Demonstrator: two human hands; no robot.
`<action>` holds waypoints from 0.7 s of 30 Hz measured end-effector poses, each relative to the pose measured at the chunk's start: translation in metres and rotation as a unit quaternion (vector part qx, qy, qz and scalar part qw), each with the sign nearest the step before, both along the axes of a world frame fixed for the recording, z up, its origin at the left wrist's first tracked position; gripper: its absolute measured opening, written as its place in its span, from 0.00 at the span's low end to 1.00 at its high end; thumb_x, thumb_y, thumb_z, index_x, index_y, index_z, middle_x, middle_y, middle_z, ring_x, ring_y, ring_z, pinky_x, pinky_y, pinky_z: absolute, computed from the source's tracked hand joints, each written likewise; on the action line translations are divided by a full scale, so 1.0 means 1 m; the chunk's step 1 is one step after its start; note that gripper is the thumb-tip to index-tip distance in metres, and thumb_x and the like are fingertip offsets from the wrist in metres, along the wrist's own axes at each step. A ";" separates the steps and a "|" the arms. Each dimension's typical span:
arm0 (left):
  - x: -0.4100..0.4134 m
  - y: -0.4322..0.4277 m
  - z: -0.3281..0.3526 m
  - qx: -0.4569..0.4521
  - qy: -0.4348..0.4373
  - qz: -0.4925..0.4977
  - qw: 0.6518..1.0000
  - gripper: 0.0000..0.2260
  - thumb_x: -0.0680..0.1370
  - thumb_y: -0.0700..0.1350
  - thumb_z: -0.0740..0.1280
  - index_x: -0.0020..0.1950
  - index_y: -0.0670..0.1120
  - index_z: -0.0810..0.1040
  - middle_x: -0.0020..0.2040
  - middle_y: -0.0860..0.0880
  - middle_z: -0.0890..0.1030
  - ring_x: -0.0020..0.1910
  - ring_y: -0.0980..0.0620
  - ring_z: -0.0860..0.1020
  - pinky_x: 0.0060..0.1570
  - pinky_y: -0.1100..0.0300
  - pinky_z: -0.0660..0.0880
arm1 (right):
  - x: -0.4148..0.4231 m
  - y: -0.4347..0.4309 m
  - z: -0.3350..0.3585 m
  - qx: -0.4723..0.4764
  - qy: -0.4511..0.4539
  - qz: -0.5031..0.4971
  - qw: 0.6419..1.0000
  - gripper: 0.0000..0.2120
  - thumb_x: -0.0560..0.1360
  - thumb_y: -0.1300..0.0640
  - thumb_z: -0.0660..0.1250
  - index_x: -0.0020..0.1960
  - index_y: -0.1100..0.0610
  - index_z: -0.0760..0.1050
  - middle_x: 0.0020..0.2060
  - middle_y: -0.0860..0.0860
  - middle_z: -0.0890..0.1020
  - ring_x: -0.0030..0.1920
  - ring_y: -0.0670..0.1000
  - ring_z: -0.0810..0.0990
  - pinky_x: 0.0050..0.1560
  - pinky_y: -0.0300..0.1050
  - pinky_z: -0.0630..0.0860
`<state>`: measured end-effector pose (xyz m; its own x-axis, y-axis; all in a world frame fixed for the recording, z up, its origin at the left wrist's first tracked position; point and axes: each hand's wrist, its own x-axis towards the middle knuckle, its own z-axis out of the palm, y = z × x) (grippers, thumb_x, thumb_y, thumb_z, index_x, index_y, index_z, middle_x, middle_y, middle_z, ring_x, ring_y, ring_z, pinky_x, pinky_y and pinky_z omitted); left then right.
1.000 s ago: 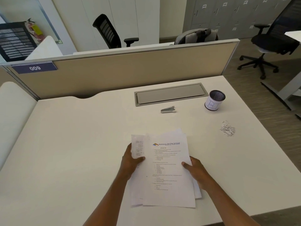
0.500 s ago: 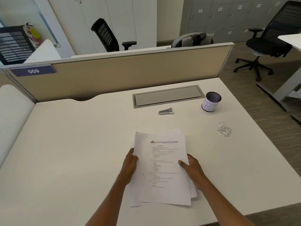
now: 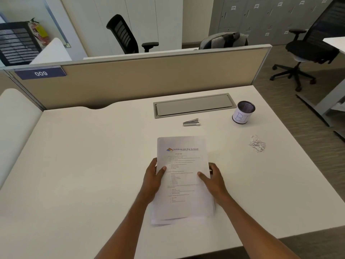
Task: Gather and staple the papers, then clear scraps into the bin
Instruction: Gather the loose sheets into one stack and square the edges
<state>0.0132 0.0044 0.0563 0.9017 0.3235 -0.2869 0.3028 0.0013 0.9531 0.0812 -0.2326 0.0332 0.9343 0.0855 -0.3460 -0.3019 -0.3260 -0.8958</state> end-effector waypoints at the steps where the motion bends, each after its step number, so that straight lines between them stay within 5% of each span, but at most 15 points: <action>1: 0.001 0.002 0.006 -0.014 -0.010 -0.007 1.000 0.10 0.86 0.42 0.66 0.67 0.50 0.78 0.59 0.46 0.89 0.56 0.43 0.88 0.55 0.45 0.86 | 0.002 -0.002 0.003 0.017 0.001 -0.011 1.000 0.27 0.76 0.54 0.76 0.71 0.50 0.71 0.65 0.48 0.78 0.62 0.52 0.79 0.64 0.53 0.78; 4: 0.002 0.005 0.026 -0.051 -0.031 -0.028 0.998 0.12 0.87 0.41 0.65 0.70 0.47 0.76 0.62 0.43 0.88 0.58 0.39 0.87 0.57 0.41 0.85 | 0.008 -0.009 0.017 0.128 0.047 -0.012 0.991 0.35 0.73 0.48 0.79 0.75 0.48 0.69 0.68 0.46 0.79 0.65 0.51 0.80 0.68 0.55 0.77; 7: 0.004 0.005 0.041 -0.077 -0.051 -0.042 0.995 0.13 0.87 0.40 0.64 0.72 0.46 0.75 0.64 0.41 0.86 0.60 0.38 0.86 0.59 0.40 0.84 | 0.012 -0.014 0.033 0.219 0.105 0.070 0.967 0.25 0.75 0.49 0.77 0.70 0.54 0.77 0.63 0.53 0.85 0.63 0.56 0.84 0.67 0.58 0.78; 12: 0.004 0.000 0.063 -0.112 -0.082 -0.014 0.990 0.13 0.86 0.39 0.66 0.71 0.44 0.78 0.64 0.39 0.86 0.62 0.38 0.85 0.60 0.42 0.84 | 0.013 -0.006 0.052 0.199 0.065 0.045 0.977 0.19 0.75 0.54 0.77 0.64 0.59 0.81 0.58 0.56 0.87 0.57 0.55 0.87 0.63 0.55 0.81; 18: 0.006 -0.005 0.072 -0.091 -0.103 -0.004 0.990 0.12 0.84 0.39 0.70 0.67 0.44 0.83 0.63 0.44 0.87 0.65 0.42 0.84 0.65 0.46 0.82 | 0.011 0.009 0.069 0.175 -0.032 -0.007 0.984 0.12 0.75 0.56 0.77 0.49 0.66 0.84 0.45 0.56 0.87 0.44 0.53 0.84 0.46 0.44 0.80; 21: 0.005 -0.005 0.071 -0.089 -0.124 -0.002 0.988 0.12 0.84 0.37 0.70 0.65 0.48 0.84 0.63 0.43 0.87 0.63 0.43 0.84 0.65 0.43 0.81 | 0.005 0.008 0.071 0.170 -0.044 -0.006 0.984 0.08 0.76 0.57 0.76 0.51 0.61 0.86 0.46 0.56 0.88 0.46 0.55 0.85 0.44 0.40 0.83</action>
<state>0.0186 -0.0006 0.1275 0.9527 0.2834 -0.1096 0.0611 0.1747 0.9827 0.0867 -0.2247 0.1040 0.9611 0.1713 -0.2166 -0.2198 -0.0004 -0.9755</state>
